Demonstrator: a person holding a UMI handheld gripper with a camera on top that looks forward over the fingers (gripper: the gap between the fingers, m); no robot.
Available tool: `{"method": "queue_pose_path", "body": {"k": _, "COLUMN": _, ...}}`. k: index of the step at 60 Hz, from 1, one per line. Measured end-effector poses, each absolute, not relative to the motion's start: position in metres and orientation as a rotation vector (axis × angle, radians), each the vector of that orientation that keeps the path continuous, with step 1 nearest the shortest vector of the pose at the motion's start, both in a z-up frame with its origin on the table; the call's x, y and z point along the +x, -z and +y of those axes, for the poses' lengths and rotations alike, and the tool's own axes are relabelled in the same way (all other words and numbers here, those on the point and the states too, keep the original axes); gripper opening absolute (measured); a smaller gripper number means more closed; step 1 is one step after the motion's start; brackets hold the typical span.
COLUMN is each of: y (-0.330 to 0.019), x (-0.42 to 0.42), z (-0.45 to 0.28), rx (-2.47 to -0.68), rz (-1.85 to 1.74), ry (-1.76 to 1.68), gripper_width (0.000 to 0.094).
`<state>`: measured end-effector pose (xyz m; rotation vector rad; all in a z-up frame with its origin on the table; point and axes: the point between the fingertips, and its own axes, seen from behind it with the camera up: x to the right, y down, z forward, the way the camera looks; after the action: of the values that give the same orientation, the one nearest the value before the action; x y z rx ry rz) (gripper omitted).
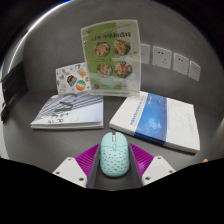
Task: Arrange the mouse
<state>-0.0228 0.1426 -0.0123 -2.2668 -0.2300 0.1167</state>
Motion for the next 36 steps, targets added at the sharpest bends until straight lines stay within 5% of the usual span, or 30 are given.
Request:
{"method": "queue_pose_path", "body": {"k": 13, "y": 0.013, "x": -0.023, "z": 0.142, "rx": -2.284, "rz": -0.214, "ry": -0.090, "gripper_width": 0.0433}}
{"method": "queue_pose_path", "body": {"k": 14, "y": 0.013, "x": -0.024, "z": 0.141, "rx": -2.286, "rz": -0.219, "ry": -0.096, "gripper_width": 0.0478}}
{"method": "queue_pose_path", "body": {"k": 18, "y": 0.007, "x": -0.029, "z": 0.132, "rx": -2.270, "rz": -0.234, "ry": -0.173, "gripper_width": 0.0382}}
{"method": "queue_pose_path", "body": {"k": 36, "y": -0.185, "x": 0.096, "z": 0.025, "rx": -1.864, "rz": -0.140, "ry": -0.088, "gripper_width": 0.0375}}
